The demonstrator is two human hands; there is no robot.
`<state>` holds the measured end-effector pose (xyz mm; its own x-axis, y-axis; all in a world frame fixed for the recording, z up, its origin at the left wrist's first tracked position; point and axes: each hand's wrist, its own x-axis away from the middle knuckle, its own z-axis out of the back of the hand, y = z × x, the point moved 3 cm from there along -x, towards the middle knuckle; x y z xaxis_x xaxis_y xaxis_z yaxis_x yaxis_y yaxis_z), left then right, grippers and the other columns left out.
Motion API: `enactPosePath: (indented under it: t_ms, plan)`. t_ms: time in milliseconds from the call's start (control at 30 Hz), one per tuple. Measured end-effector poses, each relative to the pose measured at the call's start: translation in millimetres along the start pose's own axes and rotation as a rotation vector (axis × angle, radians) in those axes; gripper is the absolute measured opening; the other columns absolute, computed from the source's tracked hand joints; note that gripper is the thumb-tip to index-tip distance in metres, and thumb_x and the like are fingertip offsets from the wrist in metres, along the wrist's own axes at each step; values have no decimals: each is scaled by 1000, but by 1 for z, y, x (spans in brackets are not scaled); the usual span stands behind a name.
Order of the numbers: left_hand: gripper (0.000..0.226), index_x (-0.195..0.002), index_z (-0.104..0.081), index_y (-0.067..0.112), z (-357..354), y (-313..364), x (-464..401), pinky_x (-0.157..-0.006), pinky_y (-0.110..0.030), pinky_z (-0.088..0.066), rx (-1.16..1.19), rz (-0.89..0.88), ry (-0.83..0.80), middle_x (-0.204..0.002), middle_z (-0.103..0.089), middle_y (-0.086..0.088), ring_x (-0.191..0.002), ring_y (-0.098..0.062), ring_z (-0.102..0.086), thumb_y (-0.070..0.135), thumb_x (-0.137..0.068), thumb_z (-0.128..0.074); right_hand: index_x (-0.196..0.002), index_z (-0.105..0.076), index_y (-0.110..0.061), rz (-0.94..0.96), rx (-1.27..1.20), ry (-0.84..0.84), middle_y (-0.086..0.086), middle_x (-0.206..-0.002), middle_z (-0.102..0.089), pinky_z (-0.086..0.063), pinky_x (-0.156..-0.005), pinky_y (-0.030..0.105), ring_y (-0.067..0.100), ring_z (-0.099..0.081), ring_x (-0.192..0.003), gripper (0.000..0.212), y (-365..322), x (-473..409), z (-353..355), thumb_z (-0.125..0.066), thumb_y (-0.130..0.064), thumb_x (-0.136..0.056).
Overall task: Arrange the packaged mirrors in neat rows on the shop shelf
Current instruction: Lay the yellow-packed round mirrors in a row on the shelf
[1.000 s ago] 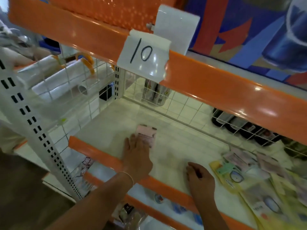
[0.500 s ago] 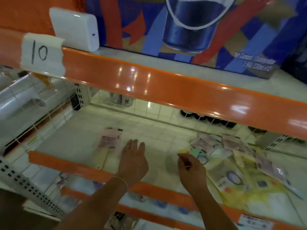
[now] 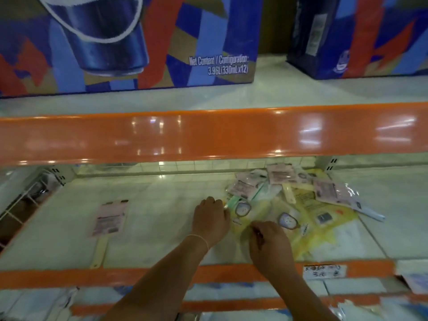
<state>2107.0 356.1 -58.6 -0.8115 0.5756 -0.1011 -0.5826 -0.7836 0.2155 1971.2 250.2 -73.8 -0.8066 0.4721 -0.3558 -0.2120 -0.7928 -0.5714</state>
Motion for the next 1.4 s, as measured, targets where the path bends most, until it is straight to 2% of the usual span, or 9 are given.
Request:
enactPosePath:
  t_ms: [200,333,467,700,833,933,1167,1300,1400]
  plan:
    - [36,-112,-50,10,-10,14,-18,-84,-37,-46,132,146,-187,-112,-58,-13,-103,-31,-57,41,-95,-43,-69,-66,-14,76,117,-61,2,-70,-63,-49,-63,34,23,-57,-74,14,4,2,-11,-54,-18,-75]
    - [32,-108,-61,9,-2,17,-25,-81,-31,-49,175,126,-370,-113,-64,-12,-101,-28,-61,32,-89,-49,-65,-61,-15,51,88,-49,1,-66,-58,-46,-63,35,22,-54,-74,13,5,2,-12,-54,-19,-75]
    - [35,-105,-62,8,11,-4,-10,-76,-30,-48,59,139,-251,-108,-65,-12,-98,-28,-62,34,-92,-43,-69,-63,-15,83,100,-50,-1,-71,-60,-48,-70,33,21,-55,-75,13,6,2,-12,-55,-20,-77]
    - [35,-105,-63,13,37,-72,30,-84,-30,-47,-135,322,-22,-109,-67,-7,-103,-26,-63,36,-94,-39,-71,-70,-14,105,148,-26,3,-76,-69,-54,-76,38,28,-65,-80,26,8,3,-15,-50,-30,-75]
    - [38,-106,-65,12,52,-110,57,-84,-32,-49,-225,494,20,-110,-67,-4,-104,-25,-64,33,-98,-34,-68,-72,-10,109,160,4,12,-78,-71,-54,-71,41,33,-67,-75,34,12,0,-20,-48,-33,-73]
    - [37,-104,-66,10,53,-143,76,-72,-32,-46,-173,642,-27,-106,-67,-5,-98,-27,-65,29,-95,-36,-65,-71,-14,121,172,2,10,-75,-71,-53,-69,37,32,-67,-71,35,7,-2,-20,-45,-36,-73]
    - [37,-101,-69,13,61,-159,94,-82,-33,-51,-155,728,-1,-103,-70,-4,-98,-24,-66,31,-95,-37,-63,-70,-12,127,157,34,11,-69,-69,-50,-64,34,33,-64,-66,35,2,-3,-20,-45,-36,-71]
    - [28,-103,-66,15,62,-141,82,-76,-31,-48,-210,681,-24,-104,-69,-3,-97,-25,-66,25,-92,-42,-64,-71,-10,106,160,47,13,-70,-70,-51,-65,35,35,-65,-66,36,7,-1,-22,-46,-34,-72]
    - [23,-103,-60,17,50,-111,67,-70,-31,-45,-240,482,-38,-105,-64,-5,-95,-26,-64,24,-91,-42,-67,-72,-9,94,159,4,12,-73,-70,-52,-67,35,33,-65,-68,35,7,-1,-19,-46,-32,-73]
